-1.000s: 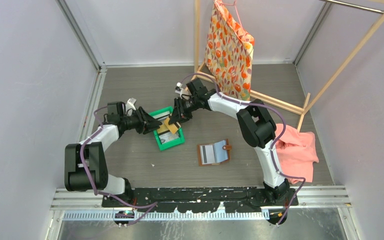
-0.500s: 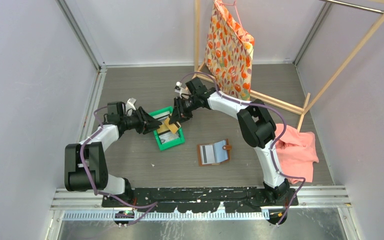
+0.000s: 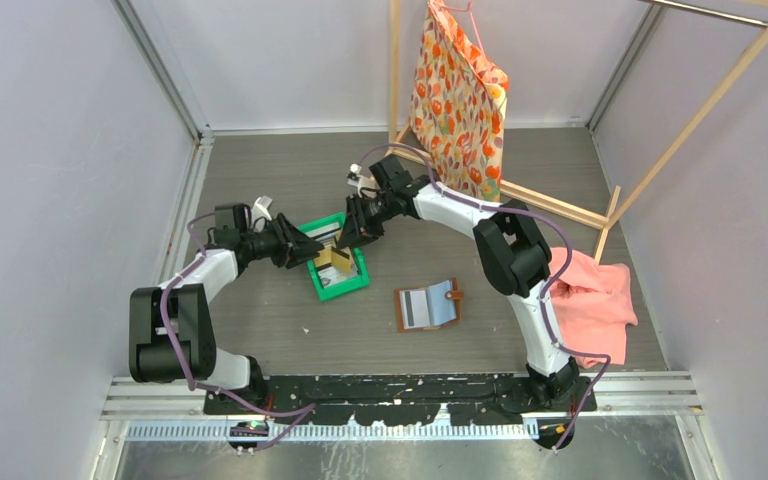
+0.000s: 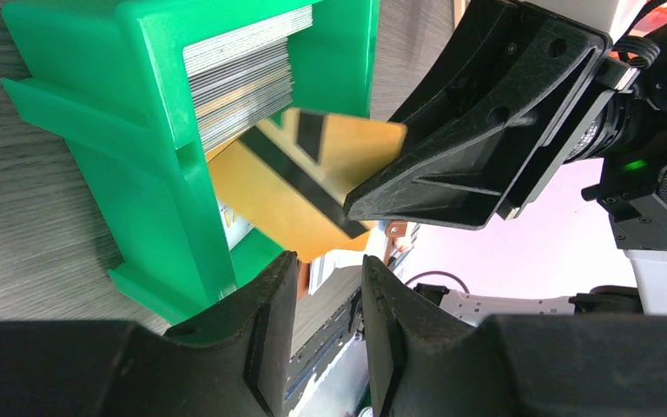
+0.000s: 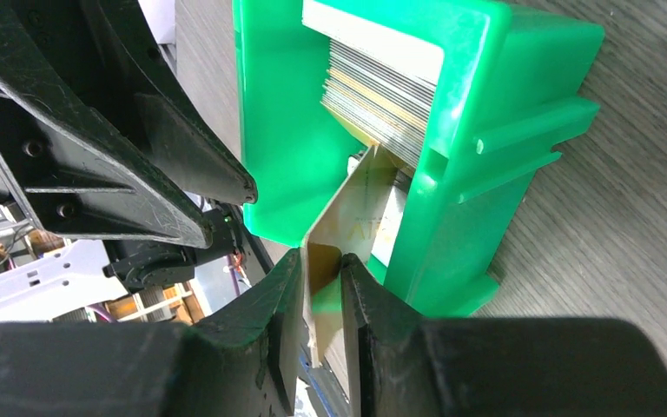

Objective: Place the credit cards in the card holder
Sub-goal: Place the credit card in the storage box, then insert the credit card into the card holder.

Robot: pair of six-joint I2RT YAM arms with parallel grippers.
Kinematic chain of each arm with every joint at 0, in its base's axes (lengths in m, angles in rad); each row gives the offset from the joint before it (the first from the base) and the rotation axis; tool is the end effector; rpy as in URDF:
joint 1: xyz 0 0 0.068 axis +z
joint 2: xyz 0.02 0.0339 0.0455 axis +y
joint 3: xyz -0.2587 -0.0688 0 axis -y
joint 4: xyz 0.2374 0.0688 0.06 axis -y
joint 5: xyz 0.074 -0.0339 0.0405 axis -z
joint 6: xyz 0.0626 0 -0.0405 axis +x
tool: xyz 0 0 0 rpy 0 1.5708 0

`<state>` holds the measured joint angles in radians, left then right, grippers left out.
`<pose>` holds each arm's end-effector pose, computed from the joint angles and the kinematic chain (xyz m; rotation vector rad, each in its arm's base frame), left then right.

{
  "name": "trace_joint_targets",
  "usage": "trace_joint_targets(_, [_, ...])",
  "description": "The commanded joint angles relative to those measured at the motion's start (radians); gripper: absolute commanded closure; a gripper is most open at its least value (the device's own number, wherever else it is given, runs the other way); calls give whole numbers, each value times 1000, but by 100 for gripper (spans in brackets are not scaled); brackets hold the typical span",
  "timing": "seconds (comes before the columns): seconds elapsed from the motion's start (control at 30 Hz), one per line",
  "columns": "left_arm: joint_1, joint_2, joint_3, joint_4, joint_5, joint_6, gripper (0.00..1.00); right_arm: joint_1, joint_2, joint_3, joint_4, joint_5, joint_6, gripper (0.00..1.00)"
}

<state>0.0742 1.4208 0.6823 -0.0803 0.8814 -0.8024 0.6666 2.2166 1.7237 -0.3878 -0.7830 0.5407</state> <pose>0.2779 -0.0278 0.1707 -0.6118 2.3545 -1.3902 0.3567 0.3368 0.1693 -0.5577 2.6134 1.4376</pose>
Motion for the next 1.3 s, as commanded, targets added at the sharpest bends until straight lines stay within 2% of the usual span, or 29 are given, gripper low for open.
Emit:
trace_joint_targets(0.0, [6, -25, 13, 1, 7, 15, 65, 6, -41, 12, 45, -16, 29, 73])
trace_joint_targets(0.07, [6, -24, 13, 2, 7, 15, 65, 6, -39, 12, 50, -19, 34, 74])
trace_joint_targets(0.17, [6, -23, 13, 2, 7, 15, 65, 6, -41, -3, 68, -10, 47, 95])
trace_joint_targets(0.2, [6, -23, 13, 3, 6, 16, 65, 6, -42, -8, 70, -2, 45, 98])
trace_joint_targets(0.47, [6, -28, 11, 2, 7, 16, 65, 6, -52, -9, 79, 0, 29, 99])
trace_joint_targets(0.77, [6, -30, 18, -4, 3, 15, 65, 15, -81, 196, -213, 144, -323, 99])
trace_joint_targets(0.87, [6, -44, 27, -8, 4, 11, 65, 16, -82, 240, -258, 159, -371, 99])
trace_joint_targets(1.0, [6, -84, 44, -23, 15, 16, 65, 17, -98, 252, -298, 132, -433, 99])
trace_joint_targets(1.13, [6, -171, 39, 16, 46, 22, 65, 10, -172, 236, -366, 76, -561, 99])
trace_joint_targets(1.27, [-30, -304, 1, 90, 72, 20, 62, -28, -333, 99, -381, -52, -670, 99])
